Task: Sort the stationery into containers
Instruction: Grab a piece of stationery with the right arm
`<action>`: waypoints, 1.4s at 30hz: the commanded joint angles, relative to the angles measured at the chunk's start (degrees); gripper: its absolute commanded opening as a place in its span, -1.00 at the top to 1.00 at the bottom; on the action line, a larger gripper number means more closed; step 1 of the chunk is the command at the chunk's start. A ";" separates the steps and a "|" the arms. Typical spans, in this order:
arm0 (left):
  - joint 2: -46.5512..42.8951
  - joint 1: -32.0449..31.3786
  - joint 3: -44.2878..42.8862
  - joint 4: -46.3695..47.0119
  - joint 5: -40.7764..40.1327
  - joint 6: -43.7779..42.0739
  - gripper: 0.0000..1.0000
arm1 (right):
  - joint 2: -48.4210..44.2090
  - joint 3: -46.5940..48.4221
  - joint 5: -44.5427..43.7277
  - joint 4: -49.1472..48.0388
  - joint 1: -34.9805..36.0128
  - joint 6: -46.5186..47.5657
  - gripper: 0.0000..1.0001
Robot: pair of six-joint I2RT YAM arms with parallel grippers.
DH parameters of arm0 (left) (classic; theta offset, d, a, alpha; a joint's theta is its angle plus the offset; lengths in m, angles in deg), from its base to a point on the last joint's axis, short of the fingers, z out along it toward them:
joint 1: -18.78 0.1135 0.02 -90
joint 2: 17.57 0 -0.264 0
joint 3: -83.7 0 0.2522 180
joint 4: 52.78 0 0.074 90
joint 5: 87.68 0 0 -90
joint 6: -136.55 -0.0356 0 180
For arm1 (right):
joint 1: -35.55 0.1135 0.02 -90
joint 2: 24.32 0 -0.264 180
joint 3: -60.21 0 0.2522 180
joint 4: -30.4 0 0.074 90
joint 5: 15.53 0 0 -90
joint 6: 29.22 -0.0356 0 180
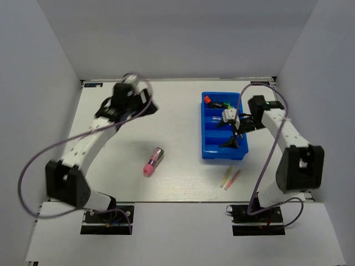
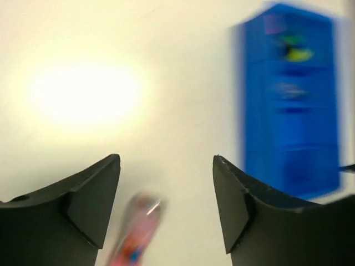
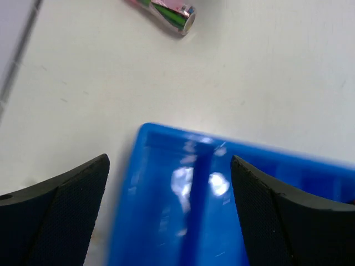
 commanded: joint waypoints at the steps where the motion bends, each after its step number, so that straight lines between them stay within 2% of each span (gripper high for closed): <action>1: -11.05 5.83 21.53 -14.50 -3.06 2.80 -0.59 | 8.36 8.41 -3.03 11.09 9.61 25.41 -0.81; 2: -19.61 9.41 26.90 -14.50 -3.59 1.74 -0.64 | 8.89 7.80 -7.83 8.11 11.49 24.09 -0.81; 3: -22.39 10.66 29.22 -14.50 -3.77 0.95 -0.69 | 8.73 5.44 -9.70 4.69 13.33 20.33 -0.81; 4: -25.03 12.93 31.24 -14.68 -4.03 -1.50 -0.74 | 8.72 2.90 -11.20 -8.57 15.09 16.03 -0.81; 5: -31.67 14.96 34.74 -14.85 -4.12 -2.31 -0.81 | 8.81 2.78 -15.39 -12.54 20.50 13.55 -0.81; 6: -33.83 16.02 37.56 -14.85 -3.86 -3.62 -0.81 | 11.25 6.00 -16.65 -14.75 21.86 13.44 -0.81; 9: -41.66 17.53 41.27 -14.33 -6.31 -5.21 -0.90 | 18.55 17.51 -19.81 -10.03 29.41 11.25 -0.81; 11: -44.46 17.70 42.51 -14.15 -7.89 -5.74 -0.90 | 24.09 20.87 -21.84 -9.33 32.84 9.85 -0.81; 12: -44.92 17.70 42.43 -15.02 -7.99 -5.65 -0.90 | 25.58 27.76 -23.94 -8.54 34.51 9.05 -0.81; 15: -45.80 18.14 42.60 -16.08 -10.79 -5.83 -0.92 | 33.31 37.36 -26.14 -5.81 38.11 5.97 -0.81; 18: -46.24 19.20 42.34 -18.27 -14.03 -5.04 -0.92 | 37.53 41.97 -29.40 -5.02 40.94 6.41 -0.81; 27: -53.62 21.83 42.60 -21.44 -28.71 -1.35 -0.99 | 43.35 44.79 -32.75 -1.60 46.57 11.68 -0.81; 35: -55.82 21.92 42.69 -21.88 -29.96 -0.73 -0.99 | 48.01 46.99 -35.56 -4.93 50.44 5.71 -0.78; 39: -56.17 21.84 42.69 -21.88 -29.69 -0.56 -0.99 | 49.41 46.20 -38.46 -6.42 51.14 3.95 -0.64; 42: -56.79 21.84 42.95 -21.88 -29.35 -0.56 -0.99 | 49.68 44.53 -40.04 -7.56 51.67 3.51 -0.24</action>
